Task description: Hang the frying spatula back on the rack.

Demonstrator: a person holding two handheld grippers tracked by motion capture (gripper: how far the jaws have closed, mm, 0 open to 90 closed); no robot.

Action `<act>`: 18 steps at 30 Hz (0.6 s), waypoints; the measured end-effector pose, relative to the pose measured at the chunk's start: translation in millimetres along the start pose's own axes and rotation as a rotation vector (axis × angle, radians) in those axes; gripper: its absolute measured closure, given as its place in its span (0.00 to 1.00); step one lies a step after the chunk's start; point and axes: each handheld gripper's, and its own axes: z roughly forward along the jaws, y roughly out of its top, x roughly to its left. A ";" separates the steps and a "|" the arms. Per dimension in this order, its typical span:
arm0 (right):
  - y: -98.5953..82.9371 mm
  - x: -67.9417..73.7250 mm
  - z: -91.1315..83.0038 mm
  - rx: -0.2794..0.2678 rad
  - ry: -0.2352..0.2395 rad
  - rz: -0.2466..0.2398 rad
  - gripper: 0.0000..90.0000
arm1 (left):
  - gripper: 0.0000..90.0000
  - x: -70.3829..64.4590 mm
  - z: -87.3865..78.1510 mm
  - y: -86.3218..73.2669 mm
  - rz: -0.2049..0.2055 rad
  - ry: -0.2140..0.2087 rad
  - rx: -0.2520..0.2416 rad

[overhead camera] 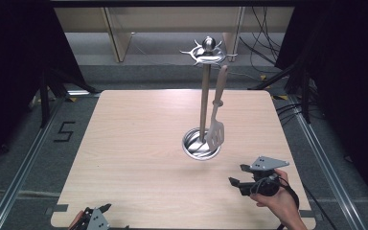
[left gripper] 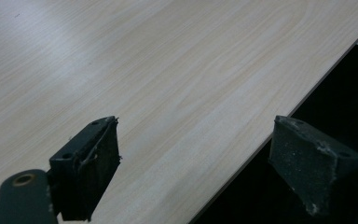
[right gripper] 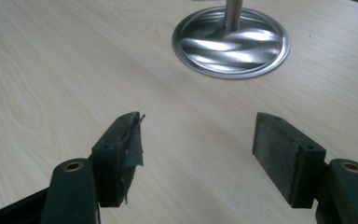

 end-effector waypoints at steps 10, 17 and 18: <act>-18.2 6.7 -0.1 0.039 0.012 0.012 0.37 | 0.17 -0.1 0.5 -0.2 0.003 -0.001 0.004; -26.0 11.5 -3.5 0.038 0.010 0.002 0.37 | 0.17 -0.6 1.3 -0.1 0.004 0.006 0.007; -26.9 11.5 -3.6 0.035 0.012 -0.004 0.37 | 0.17 -0.6 1.2 -0.1 0.005 0.004 0.008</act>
